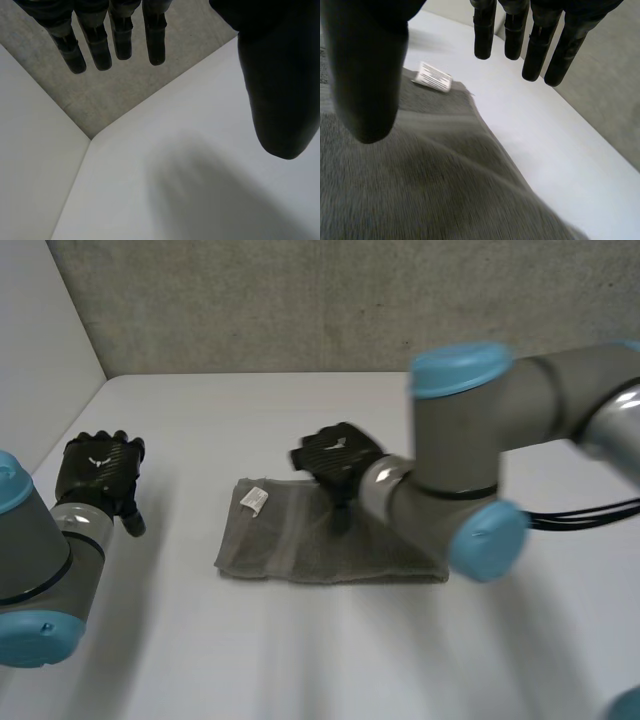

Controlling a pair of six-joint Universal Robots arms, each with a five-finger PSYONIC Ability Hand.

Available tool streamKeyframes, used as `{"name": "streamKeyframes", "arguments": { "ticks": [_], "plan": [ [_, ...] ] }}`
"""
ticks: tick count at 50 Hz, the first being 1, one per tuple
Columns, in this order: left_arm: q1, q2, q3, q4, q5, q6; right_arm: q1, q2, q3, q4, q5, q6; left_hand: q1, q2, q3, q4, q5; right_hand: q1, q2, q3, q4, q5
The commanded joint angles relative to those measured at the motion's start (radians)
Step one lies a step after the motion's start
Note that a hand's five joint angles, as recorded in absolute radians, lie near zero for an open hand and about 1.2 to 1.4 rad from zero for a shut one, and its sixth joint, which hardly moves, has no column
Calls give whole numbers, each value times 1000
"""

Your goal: Fold the towel.

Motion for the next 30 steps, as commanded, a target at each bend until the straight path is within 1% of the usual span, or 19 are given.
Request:
{"name": "streamKeyframes", "arguments": {
  "ticks": [1,3,4,6,9,11,17,19,20,22,25,27,28,29,30],
  "plan": [
    [-14,2,-10,0,1,1,-182,-227,397,-145,-120,50,-76,-57,-68,-67,-40,50,50,48,58,87],
    [-29,2,-9,0,1,1,-261,-288,561,-233,-161,50,-76,-57,-68,-67,-40,111,112,110,120,149],
    [-30,2,-9,0,1,1,-261,-288,562,-234,-161,50,-76,-57,-68,-67,-40,111,112,110,120,149],
    [-39,2,-9,0,-1,1,-319,-308,681,-301,-186,50,-76,-57,-68,-67,-40,129,129,128,137,167],
    [-42,0,-7,0,-1,1,-340,-308,725,-323,-195,48,-76,-57,-68,-67,-40,152,153,151,161,190],
    [-49,-4,-7,1,-1,2,-364,-302,783,-356,-210,53,-76,-57,-68,-67,-40,211,211,209,219,249],
    [-62,-10,-9,8,-3,2,-384,-285,828,-406,-238,60,-76,-57,-68,-67,-40,293,294,292,302,331],
    [-65,-10,-10,9,-4,2,-387,-280,848,-422,-243,60,-76,-57,-68,-67,-40,393,393,391,401,430],
    [-65,-10,-10,9,-4,2,-387,-280,848,-423,-243,60,-76,-57,-68,-67,-40,393,394,392,402,431],
    [-65,-10,-10,9,-4,2,-387,-279,852,-433,-244,63,-76,-57,-68,-67,-40,501,502,500,510,539],
    [-65,-12,-10,9,-4,2,-389,-279,852,-438,-244,70,-76,-57,-68,-67,-40,569,570,568,578,607],
    [-65,-10,-10,9,-4,2,-389,-274,852,-442,-244,91,-76,-57,-68,-67,-40,817,818,816,826,855],
    [-65,-10,-10,9,-4,2,-389,-274,852,-442,-244,91,-76,-57,-68,-67,-40,819,819,818,827,857],
    [-65,-10,-10,9,-6,2,-390,-274,852,-442,-244,99,-76,-57,-68,-67,-40,970,970,969,978,1008],
    [-65,-10,-10,9,-4,1,-395,-276,854,-442,-244,100,-76,-57,-68,-67,-40,1040,1041,1039,1049,1078]
  ]
}}
